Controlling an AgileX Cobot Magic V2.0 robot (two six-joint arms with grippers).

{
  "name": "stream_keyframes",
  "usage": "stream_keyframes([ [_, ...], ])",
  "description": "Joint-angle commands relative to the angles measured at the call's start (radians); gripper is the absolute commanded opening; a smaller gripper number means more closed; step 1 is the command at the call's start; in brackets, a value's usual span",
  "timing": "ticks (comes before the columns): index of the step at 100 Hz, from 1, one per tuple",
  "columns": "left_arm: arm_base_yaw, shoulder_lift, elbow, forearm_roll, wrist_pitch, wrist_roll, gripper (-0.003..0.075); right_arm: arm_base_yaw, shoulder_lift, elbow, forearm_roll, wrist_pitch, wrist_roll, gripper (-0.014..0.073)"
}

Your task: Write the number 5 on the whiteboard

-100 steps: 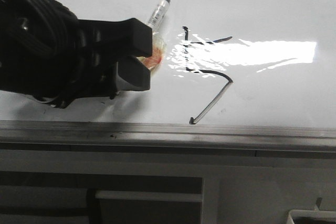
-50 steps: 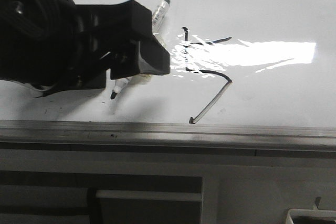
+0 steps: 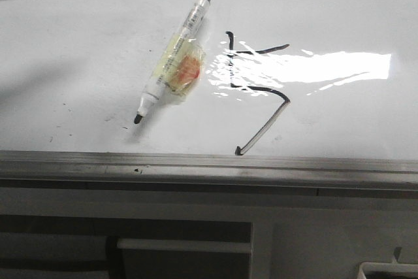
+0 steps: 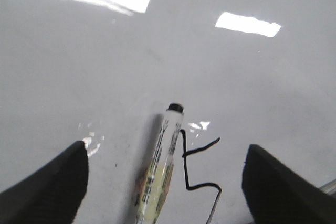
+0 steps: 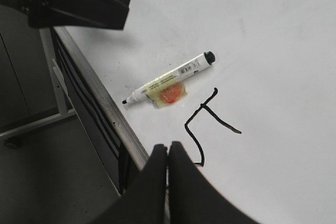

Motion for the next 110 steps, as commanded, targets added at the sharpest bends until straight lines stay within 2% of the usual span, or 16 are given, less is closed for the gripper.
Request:
stream_keyframes([
  [1,0.0,-0.094,-0.018,0.006,-0.048,0.144,0.0405,-0.005,-0.03,-0.027,0.01,-0.059,-0.002,-0.0043],
  [7,0.0,-0.153,-0.005,0.006,-0.044,0.219,0.0326,-0.005,-0.056,-0.027,-0.011,-0.052,-0.002,-0.0042],
  [20,0.002,-0.307,0.034,0.006,0.005,0.376,0.0092,-0.005,-0.16,-0.005,-0.078,-0.043,0.004,-0.0042],
  [28,0.002,-0.387,0.075,0.006,0.013,0.41,-0.0023,-0.008,-0.241,0.036,-0.166,-0.041,0.103,-0.0042],
  [38,0.002,-0.473,0.138,0.006,0.013,0.415,-0.002,-0.014,-0.349,0.108,-0.337,-0.008,0.28,-0.0042],
  [46,0.002,-0.531,0.191,-0.012,0.013,0.415,-0.002,-0.014,-0.442,0.167,-0.415,0.046,0.343,-0.0042],
  [71,0.002,-0.6,0.294,-0.025,0.027,0.415,-0.002,-0.014,-0.623,0.232,-0.416,0.161,0.343,-0.0043],
  [110,0.002,-0.6,0.295,-0.025,0.038,0.415,-0.002,-0.014,-0.632,0.238,-0.414,0.172,0.343,-0.0043],
])
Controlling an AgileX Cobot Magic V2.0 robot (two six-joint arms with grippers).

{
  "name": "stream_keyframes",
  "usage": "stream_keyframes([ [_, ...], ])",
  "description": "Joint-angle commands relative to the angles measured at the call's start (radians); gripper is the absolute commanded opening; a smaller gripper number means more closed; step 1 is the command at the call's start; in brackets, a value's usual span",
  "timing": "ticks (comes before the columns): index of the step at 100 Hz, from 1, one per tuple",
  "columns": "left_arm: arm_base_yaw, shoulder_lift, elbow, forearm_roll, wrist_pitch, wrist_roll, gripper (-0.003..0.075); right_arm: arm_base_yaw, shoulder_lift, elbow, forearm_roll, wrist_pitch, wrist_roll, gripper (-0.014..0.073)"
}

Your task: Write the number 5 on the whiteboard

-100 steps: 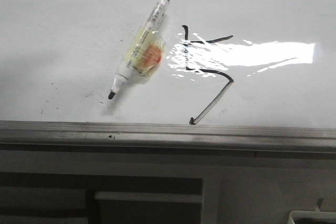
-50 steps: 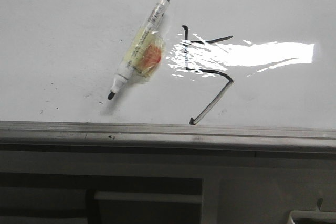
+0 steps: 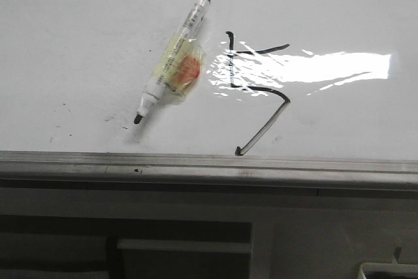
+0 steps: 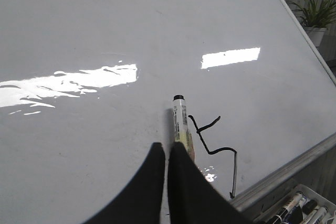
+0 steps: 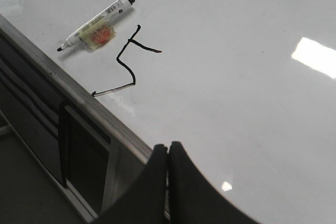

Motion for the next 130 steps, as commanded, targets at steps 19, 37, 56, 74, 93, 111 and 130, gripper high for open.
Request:
stream_keyframes([
  [19,-0.002,0.004,-0.028,0.003,-0.045,-0.001,-0.002,-0.006,0.015,-0.018,-0.018,-0.066,0.004,-0.0043],
  [37,-0.002,0.004,-0.028,0.003,-0.045,-0.001,-0.002,-0.006,0.015,-0.018,-0.018,-0.066,0.004,-0.0043],
  [56,0.028,-0.047,0.068,0.063,-0.168,0.013,-0.002,-0.006,0.015,-0.018,-0.018,-0.066,0.004,-0.0043],
  [74,0.173,-0.144,0.165,0.306,-0.172,-0.106,-0.002,-0.006,0.015,-0.018,-0.018,-0.066,0.004,-0.0043],
  [93,0.414,-0.243,0.239,0.566,-0.093,-0.472,-0.002,-0.006,0.015,-0.018,-0.018,-0.066,0.004,-0.0043],
  [111,0.617,-0.307,0.239,0.663,0.152,-0.643,-0.002,-0.006,0.015,-0.018,-0.018,-0.066,0.004,-0.0043],
  [130,0.748,-0.383,0.239,0.684,0.352,-0.71,-0.002,-0.006,0.015,-0.018,-0.018,-0.066,0.004,-0.0043],
])
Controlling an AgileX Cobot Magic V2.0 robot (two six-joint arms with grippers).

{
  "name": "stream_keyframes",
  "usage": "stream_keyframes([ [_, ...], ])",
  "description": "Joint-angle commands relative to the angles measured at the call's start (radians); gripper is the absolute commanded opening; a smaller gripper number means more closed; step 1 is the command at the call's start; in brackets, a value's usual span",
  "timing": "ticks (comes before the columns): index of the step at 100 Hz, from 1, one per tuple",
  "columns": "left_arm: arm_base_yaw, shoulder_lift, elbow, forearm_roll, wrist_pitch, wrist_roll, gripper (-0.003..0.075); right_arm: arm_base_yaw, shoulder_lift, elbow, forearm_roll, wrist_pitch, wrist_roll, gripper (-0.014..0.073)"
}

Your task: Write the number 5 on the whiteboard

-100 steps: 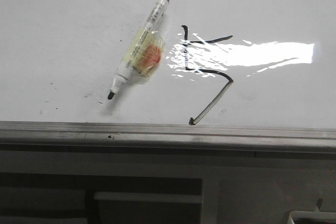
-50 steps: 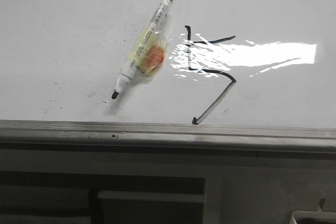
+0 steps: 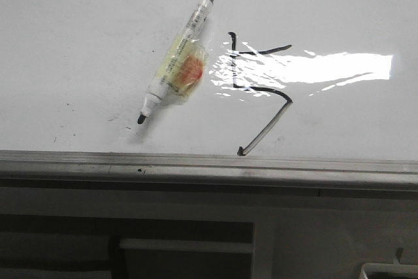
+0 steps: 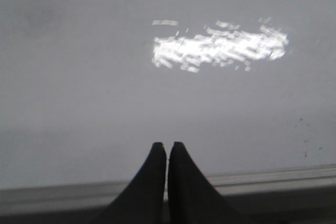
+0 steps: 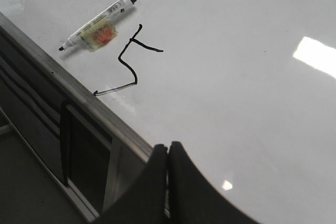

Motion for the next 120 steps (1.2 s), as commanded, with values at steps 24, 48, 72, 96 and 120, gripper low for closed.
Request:
stream_keyframes([
  [24,0.042,-0.027,0.023,-0.01,0.124,-0.157,-0.002,-0.005,0.015,-0.018,-0.018,-0.072,0.001,-0.0043],
  [48,0.042,-0.027,0.023,-0.01,0.124,-0.157,-0.002,-0.005,0.015,-0.018,-0.018,-0.072,0.001,-0.0043],
  [72,0.042,-0.027,0.023,-0.01,0.124,-0.157,-0.002,-0.005,0.015,-0.018,-0.018,-0.072,0.001,-0.0043],
  [96,0.042,-0.027,0.023,-0.01,0.124,-0.157,-0.002,-0.005,0.015,-0.018,-0.018,-0.072,0.001,-0.0043],
  [120,0.042,-0.027,0.023,-0.01,0.124,-0.157,-0.002,-0.009,0.015,-0.001,-0.065,-0.08,0.001,-0.0043],
])
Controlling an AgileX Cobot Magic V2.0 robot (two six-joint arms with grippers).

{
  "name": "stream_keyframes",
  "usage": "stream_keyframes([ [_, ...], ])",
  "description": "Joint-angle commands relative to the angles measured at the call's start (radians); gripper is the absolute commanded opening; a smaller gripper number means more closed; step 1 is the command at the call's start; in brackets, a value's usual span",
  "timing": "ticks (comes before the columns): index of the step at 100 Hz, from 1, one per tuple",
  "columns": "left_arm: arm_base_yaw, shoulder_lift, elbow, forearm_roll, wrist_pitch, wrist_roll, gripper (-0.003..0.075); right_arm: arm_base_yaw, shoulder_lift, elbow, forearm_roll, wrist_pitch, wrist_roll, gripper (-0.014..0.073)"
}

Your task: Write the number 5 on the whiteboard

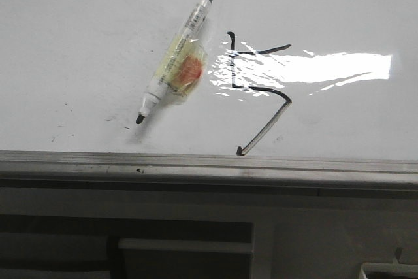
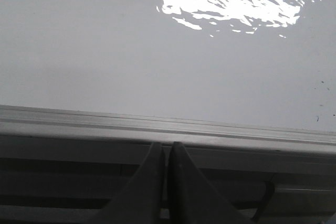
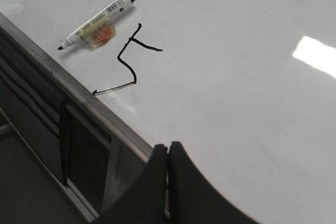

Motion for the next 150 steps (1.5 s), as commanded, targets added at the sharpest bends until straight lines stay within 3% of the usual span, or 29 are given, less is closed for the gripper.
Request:
stream_keyframes([
  [1,-0.002,-0.027,0.023,-0.012,-0.042,-0.012,-0.002,-0.012,0.015,0.004,-0.068,-0.098,0.001,-0.0043],
  [13,-0.002,-0.027,0.023,-0.012,-0.042,-0.012,-0.002,-0.084,0.015,0.127,-0.076,-0.362,0.004,-0.0043],
  [26,-0.002,-0.027,0.023,-0.012,-0.042,-0.012,-0.002,-0.27,0.015,0.314,-0.021,-0.759,0.004,-0.0043],
  [38,-0.002,-0.027,0.023,-0.012,-0.042,-0.012,-0.002,-0.443,0.015,0.457,0.008,-0.922,0.004,-0.0043],
  [53,-0.002,-0.027,0.023,-0.012,-0.042,-0.012,-0.002,-0.629,0.015,0.504,0.006,-0.842,0.004,-0.0043],
  [67,-0.002,-0.027,0.023,-0.012,-0.042,-0.012,-0.002,-0.708,0.013,0.504,0.006,-0.706,0.004,-0.0043],
  [92,-0.002,-0.027,0.023,-0.012,-0.042,-0.012,-0.002,-0.714,0.009,0.504,0.006,-0.443,0.004,-0.0043],
  [150,-0.002,-0.027,0.023,-0.012,-0.042,-0.012,-0.002,-0.716,-0.053,0.504,0.004,-0.469,0.004,-0.0043],
])
